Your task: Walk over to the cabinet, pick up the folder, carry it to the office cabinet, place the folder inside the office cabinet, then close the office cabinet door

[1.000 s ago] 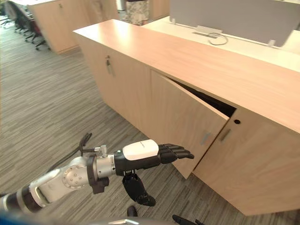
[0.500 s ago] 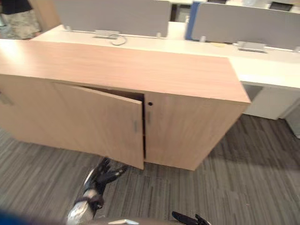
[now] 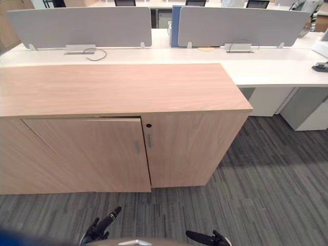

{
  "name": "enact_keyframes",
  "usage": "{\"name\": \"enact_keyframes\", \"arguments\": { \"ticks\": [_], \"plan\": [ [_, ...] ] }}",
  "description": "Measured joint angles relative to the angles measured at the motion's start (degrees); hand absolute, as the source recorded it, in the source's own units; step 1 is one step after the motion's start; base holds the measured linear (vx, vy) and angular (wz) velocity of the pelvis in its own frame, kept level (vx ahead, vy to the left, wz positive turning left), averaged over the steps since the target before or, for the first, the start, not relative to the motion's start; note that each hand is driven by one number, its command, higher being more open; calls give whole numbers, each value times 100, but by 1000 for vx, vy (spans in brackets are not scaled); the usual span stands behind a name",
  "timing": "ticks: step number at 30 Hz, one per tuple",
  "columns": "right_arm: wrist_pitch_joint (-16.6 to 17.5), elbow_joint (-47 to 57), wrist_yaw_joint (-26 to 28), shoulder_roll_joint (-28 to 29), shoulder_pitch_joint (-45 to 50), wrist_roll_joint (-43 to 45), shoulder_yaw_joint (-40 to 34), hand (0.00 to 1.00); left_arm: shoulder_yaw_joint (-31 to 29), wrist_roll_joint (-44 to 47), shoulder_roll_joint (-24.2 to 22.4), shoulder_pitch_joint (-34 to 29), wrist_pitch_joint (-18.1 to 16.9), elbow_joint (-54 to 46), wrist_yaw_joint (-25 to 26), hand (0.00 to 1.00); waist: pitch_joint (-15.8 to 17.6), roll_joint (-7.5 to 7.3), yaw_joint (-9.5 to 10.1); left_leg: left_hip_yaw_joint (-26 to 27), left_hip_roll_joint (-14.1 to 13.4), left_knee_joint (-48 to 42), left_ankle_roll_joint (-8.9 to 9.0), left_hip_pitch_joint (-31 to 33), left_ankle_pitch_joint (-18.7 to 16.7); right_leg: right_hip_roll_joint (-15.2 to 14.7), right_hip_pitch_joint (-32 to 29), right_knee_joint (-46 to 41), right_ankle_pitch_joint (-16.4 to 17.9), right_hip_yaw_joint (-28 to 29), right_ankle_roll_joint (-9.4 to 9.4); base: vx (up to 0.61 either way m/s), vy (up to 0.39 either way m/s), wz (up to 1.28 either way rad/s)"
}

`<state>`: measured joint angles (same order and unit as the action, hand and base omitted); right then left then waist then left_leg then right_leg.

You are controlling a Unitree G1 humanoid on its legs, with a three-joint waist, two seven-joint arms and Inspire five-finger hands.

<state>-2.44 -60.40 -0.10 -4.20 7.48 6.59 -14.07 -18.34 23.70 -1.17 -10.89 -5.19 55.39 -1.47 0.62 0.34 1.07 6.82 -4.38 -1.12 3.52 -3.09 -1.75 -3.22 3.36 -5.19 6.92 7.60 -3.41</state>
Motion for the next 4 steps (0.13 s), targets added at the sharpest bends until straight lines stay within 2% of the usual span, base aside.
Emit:
{"name": "enact_keyframes", "arguments": {
  "ticks": [4],
  "plan": [
    [105, -91, -4, 182, -60, 281, -73, 100, 417, -472, 87, 21, 27, 121, 57, 100, -41, 59, 25, -163, 19, 287, 34, -203, 139, 17, 174, 105, -11, -190, 15, -3, -3, 20]
  ]
}}
